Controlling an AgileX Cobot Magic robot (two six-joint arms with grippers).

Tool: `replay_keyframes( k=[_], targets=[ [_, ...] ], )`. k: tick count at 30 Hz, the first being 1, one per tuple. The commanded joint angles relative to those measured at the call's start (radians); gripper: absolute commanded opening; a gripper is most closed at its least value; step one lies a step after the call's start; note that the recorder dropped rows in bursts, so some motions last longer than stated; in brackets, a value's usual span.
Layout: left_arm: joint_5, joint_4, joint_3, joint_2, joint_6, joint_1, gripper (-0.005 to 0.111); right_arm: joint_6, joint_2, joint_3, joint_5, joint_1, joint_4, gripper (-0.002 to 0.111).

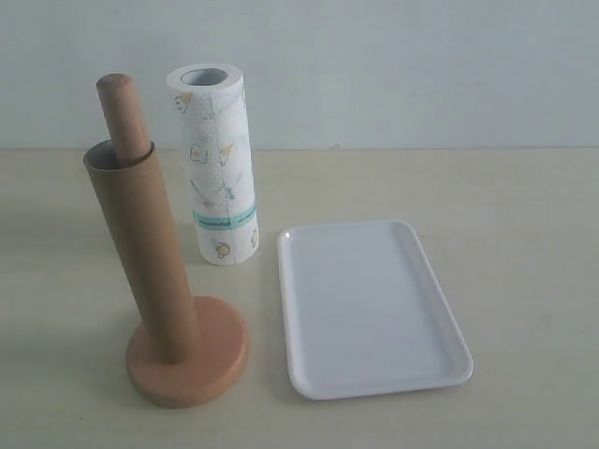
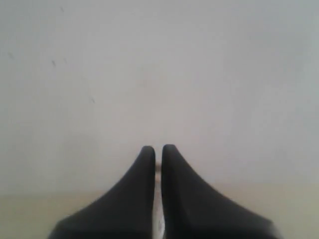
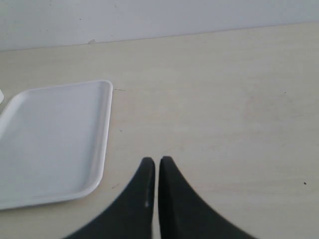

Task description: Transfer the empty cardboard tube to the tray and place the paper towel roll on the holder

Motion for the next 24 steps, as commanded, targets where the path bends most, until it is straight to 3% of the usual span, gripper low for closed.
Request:
replay_keyframes(
  k=[1, 5, 9, 14, 21, 22, 24],
  targets=[
    [0.231, -0.11, -0.025, 0.187, 0.326, -0.029, 0.004, -0.002, -0.004, -0.001, -0.003, -0.003, 0.001, 0.003],
    [0.13, -0.134, 0.052, 0.283, 0.359, -0.029, 0.004, -0.002, -0.004, -0.001, -0.003, -0.003, 0.001, 0.003],
    [-0.061, -0.342, 0.168, 0.281, 0.429, -0.029, 0.004, -0.002, -0.004, -0.001, -0.003, -0.003, 0.001, 0.003],
    [-0.195, -0.722, 0.316, 0.27, 0.755, -0.031, 0.004, -0.002, -0.004, -0.001, -0.003, -0.003, 0.001, 0.003],
    [-0.23, -1.453, 0.481, 0.249, 1.469, -0.032, 0.004, -0.002, -0.004, -0.001, -0.003, -0.003, 0.001, 0.003],
    [-0.221, -1.529, 0.502, 0.249, 1.584, -0.032, 0.004, -0.002, -0.004, -0.001, -0.003, -0.003, 0.001, 0.003],
    [-0.175, -1.529, 0.519, 0.249, 1.637, -0.032, 0.004, -0.002, -0.004, -0.001, -0.003, -0.003, 0.001, 0.003]
  ],
)
